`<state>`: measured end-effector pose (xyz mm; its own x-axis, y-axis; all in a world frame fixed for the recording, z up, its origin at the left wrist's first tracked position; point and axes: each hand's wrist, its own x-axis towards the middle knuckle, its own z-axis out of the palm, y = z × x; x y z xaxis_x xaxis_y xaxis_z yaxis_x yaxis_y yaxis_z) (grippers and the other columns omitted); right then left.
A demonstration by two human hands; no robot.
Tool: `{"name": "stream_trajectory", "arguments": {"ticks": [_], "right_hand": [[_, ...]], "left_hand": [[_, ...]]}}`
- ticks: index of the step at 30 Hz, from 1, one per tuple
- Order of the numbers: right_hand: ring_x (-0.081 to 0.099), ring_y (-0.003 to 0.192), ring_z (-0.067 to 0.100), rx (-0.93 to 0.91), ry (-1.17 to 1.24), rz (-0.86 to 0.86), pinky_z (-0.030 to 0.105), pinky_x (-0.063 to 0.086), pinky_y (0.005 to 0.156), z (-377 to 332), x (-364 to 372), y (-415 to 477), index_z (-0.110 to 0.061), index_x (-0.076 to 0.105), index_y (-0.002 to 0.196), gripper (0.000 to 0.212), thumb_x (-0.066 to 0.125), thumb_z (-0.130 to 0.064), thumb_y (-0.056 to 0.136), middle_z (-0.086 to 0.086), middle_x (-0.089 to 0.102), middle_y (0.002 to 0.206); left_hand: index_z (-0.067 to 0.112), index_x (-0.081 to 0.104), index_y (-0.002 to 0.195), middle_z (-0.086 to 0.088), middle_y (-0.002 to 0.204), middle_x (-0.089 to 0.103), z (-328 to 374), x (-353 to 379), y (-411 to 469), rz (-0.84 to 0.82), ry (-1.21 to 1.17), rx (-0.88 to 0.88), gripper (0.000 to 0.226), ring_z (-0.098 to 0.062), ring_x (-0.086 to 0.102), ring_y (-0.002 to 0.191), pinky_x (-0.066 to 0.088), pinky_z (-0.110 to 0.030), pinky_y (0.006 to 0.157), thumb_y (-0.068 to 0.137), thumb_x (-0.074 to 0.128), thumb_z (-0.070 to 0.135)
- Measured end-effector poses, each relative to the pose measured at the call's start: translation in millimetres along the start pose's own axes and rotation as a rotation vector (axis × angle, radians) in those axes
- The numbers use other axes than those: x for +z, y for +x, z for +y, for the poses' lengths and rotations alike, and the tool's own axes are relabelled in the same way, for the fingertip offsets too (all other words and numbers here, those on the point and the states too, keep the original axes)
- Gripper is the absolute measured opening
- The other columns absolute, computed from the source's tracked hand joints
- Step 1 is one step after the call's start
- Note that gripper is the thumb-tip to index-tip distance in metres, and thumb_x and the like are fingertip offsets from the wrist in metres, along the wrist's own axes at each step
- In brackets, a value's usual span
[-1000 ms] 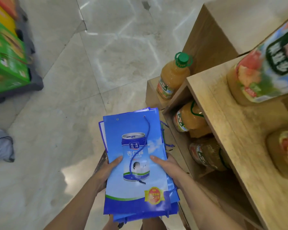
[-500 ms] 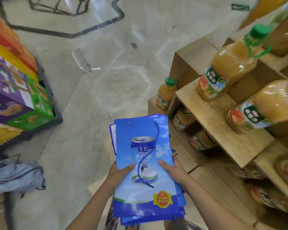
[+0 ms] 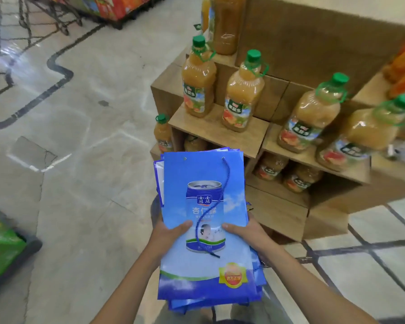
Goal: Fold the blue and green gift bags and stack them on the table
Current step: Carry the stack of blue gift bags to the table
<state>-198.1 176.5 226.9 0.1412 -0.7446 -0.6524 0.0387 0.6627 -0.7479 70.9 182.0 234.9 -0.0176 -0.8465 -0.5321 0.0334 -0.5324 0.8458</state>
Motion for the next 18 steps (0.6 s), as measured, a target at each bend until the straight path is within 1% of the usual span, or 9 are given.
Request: {"name": "stream_trajectory", "arguments": {"ticks": [2,3,4,6,8,10,13,15,18], "right_hand": [[0.075,0.101,0.031,-0.015,0.067,0.081,0.053,0.06,0.088,11,-25,-25,-0.016,0.054,0.135,0.084,0.098,-0.027,0.064,0.007,0.076,0.117],[0.075,0.1,0.031,-0.025,0.1,0.123,0.052,0.061,0.087,18,-38,-38,-0.016,0.054,0.135,0.086,0.098,-0.028,0.062,0.007,0.076,0.116],[0.075,0.1,0.031,-0.035,0.132,0.163,0.052,0.061,0.088,26,-52,-51,-0.016,0.054,0.135,0.09,0.099,-0.031,0.059,0.007,0.076,0.117],[0.075,0.102,0.031,-0.055,0.195,0.239,0.054,0.059,0.09,43,-82,-78,-0.017,0.053,0.138,0.1,0.102,-0.037,0.053,0.006,0.075,0.119],[0.074,0.103,0.03,-0.085,0.245,0.314,0.054,0.059,0.092,61,-113,-109,-0.02,0.054,0.138,0.098,0.101,-0.039,0.054,0.005,0.075,0.12],[0.074,0.104,0.03,-0.118,0.309,0.383,0.055,0.058,0.092,80,-144,-143,-0.022,0.054,0.138,0.091,0.098,-0.035,0.059,0.005,0.075,0.12],[0.074,0.105,0.032,-0.158,0.384,0.486,0.054,0.059,0.092,108,-193,-196,-0.018,0.054,0.138,0.093,0.097,-0.035,0.057,0.006,0.075,0.12],[0.074,0.102,0.032,-0.159,0.427,0.555,0.053,0.059,0.091,129,-228,-233,-0.017,0.056,0.136,0.093,0.096,-0.037,0.054,0.007,0.075,0.118],[0.075,0.101,0.031,-0.166,0.489,0.655,0.055,0.059,0.091,162,-283,-284,-0.021,0.055,0.134,0.096,0.099,-0.042,0.052,0.006,0.075,0.118]], "left_hand": [[0.025,0.06,0.119,0.01,0.107,0.078,2,32,-4,-0.062,0.033,0.03,0.042,-0.013,0.076,0.096,0.063,-0.035,0.079,0.086,0.083,0.012],[0.026,0.06,0.116,0.013,0.106,0.078,3,49,-6,-0.093,0.06,0.04,0.041,-0.011,0.076,0.094,0.063,-0.035,0.08,0.085,0.084,0.014],[0.026,0.062,0.117,0.009,0.109,0.078,3,66,-9,-0.133,0.089,0.04,0.046,-0.014,0.076,0.097,0.063,-0.039,0.083,0.08,0.09,0.024],[0.021,0.067,0.121,0.001,0.114,0.078,1,103,-12,-0.197,0.126,0.02,0.063,-0.021,0.076,0.101,0.062,-0.043,0.084,0.066,0.095,0.04],[0.017,0.069,0.121,0.001,0.109,0.079,-5,143,-15,-0.264,0.186,0.019,0.052,-0.019,0.077,0.095,0.062,-0.032,0.074,0.076,0.092,0.026],[0.015,0.069,0.12,0.002,0.105,0.08,-8,191,-27,-0.354,0.266,0.018,0.039,-0.019,0.077,0.095,0.061,-0.027,0.071,0.084,0.083,0.012],[0.021,0.071,0.11,0.015,0.09,0.079,-18,267,-48,-0.516,0.376,0.03,0.029,-0.007,0.076,0.081,0.056,-0.017,0.064,0.086,0.081,0.009],[0.023,0.07,0.106,0.023,0.081,0.076,-24,318,-67,-0.608,0.45,0.064,0.029,0.001,0.072,0.074,0.052,-0.012,0.061,0.084,0.082,0.007],[0.019,0.071,0.116,0.019,0.091,0.078,-36,393,-97,-0.743,0.555,0.094,0.037,0.0,0.074,0.08,0.053,-0.015,0.064,0.083,0.085,0.012]]}}
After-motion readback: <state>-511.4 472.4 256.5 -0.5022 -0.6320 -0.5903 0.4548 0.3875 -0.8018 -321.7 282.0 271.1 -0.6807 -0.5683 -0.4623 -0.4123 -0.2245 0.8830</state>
